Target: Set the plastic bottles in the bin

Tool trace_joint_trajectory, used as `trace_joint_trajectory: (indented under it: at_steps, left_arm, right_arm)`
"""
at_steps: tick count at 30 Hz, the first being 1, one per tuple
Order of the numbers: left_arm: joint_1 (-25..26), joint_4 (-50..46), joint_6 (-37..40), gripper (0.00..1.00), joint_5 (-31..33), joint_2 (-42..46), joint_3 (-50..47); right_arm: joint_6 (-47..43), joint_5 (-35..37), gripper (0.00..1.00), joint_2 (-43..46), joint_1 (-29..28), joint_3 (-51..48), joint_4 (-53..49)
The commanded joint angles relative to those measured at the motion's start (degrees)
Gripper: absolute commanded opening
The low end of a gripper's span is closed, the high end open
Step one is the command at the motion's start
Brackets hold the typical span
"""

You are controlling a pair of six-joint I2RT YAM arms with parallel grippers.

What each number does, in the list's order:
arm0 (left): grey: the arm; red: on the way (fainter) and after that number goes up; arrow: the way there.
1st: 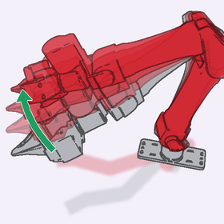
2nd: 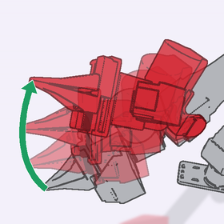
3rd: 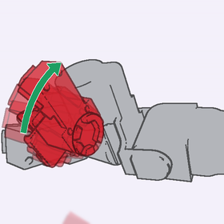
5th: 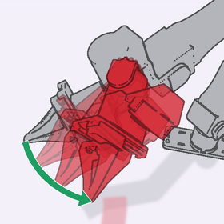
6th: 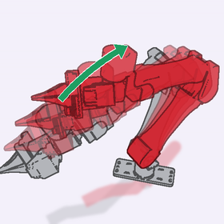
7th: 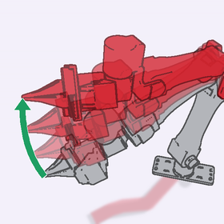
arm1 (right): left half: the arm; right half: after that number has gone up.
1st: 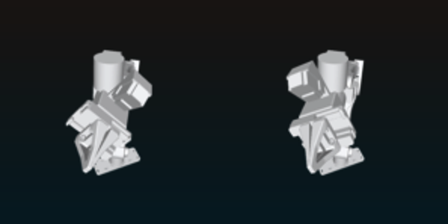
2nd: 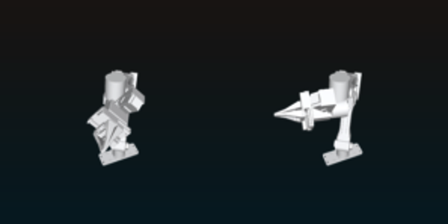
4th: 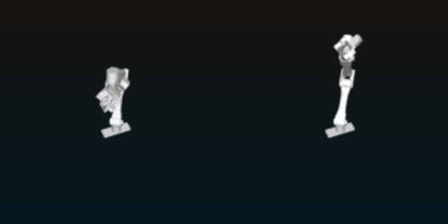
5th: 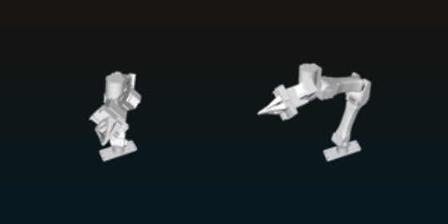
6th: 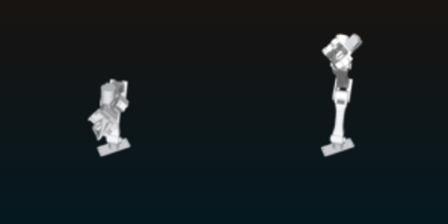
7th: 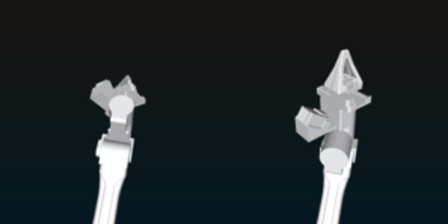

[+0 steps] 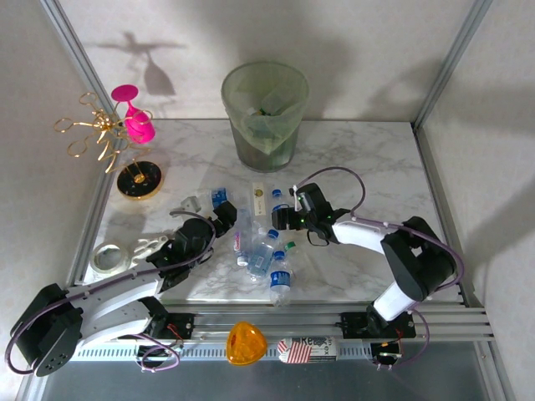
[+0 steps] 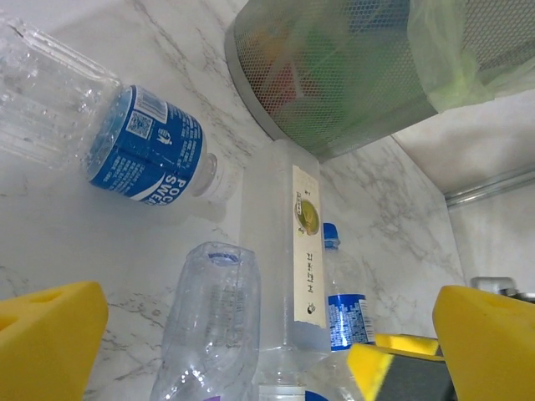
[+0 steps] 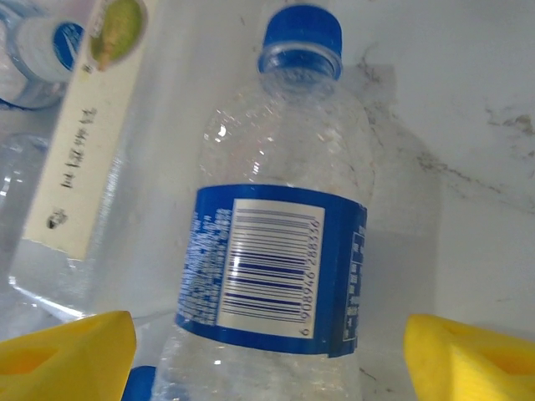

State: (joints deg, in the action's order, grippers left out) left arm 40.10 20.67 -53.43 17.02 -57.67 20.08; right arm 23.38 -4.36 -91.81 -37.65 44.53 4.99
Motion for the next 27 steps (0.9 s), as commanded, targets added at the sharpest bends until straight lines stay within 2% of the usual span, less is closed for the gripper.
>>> trace_joint_trajectory:
  at_steps: [1,18,27]
  left_arm:
    - [0.6,2.4,-3.4,1.00,1.2,1.2,-2.1]
    - [0.7,3.0,-2.8,1.00,1.1,0.9,-1.0]
    - [0.7,2.4,-2.9,1.00,1.4,1.3,-1.0]
  right_arm:
    - [0.2,0.0,0.83,-1.7,-0.4,1.8,0.9]
    - [-0.1,3.4,0.76,-6.5,-0.4,2.8,1.2]
    - [-0.7,3.7,0.64,-4.9,-0.4,2.5,1.2]
